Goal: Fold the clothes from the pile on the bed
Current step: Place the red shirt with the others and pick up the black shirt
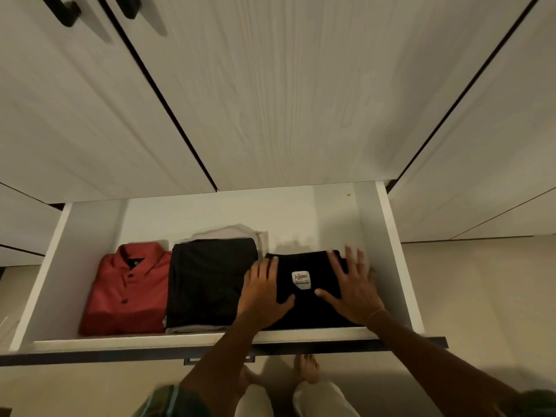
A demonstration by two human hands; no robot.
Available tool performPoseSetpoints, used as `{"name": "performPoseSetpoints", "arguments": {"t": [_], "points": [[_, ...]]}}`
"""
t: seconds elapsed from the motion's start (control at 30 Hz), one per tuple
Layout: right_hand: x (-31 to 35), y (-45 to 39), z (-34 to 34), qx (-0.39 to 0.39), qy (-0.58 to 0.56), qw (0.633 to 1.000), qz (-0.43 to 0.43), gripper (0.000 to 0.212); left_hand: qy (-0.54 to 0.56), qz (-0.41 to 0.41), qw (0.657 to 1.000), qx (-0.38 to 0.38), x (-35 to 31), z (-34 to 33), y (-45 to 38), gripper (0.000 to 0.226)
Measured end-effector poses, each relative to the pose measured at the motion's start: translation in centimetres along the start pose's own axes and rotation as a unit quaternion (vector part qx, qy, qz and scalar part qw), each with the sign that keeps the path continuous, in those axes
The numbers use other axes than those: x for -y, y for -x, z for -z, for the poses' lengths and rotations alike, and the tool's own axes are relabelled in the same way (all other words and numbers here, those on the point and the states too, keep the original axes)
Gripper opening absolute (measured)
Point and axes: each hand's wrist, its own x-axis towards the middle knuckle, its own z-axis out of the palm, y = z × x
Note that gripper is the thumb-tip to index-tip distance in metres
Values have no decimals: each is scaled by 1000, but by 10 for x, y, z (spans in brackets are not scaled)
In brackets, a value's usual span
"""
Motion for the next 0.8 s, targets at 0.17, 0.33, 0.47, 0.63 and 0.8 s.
{"name": "performPoseSetpoints", "arguments": {"t": [0.17, 0.33, 0.47, 0.63, 0.8], "points": [[13, -12, -19, 93, 35, 993, 65, 123, -74, -95, 987, 105, 3, -20, -13, 126], [5, -21, -42, 120, 58, 990, 39, 124, -82, -89, 987, 110, 15, -47, -18, 128], [6, -25, -50, 121, 81, 989, 29, 124, -94, -94, 985, 111, 18, -62, -22, 127], [16, -23, -41, 140, 112, 984, 17, 122, -116, -84, 982, 126, 16, -53, -21, 123], [44, -5, -18, 104, 24, 993, -40, 118, -117, -115, 980, 110, 25, -21, -6, 107]]}}
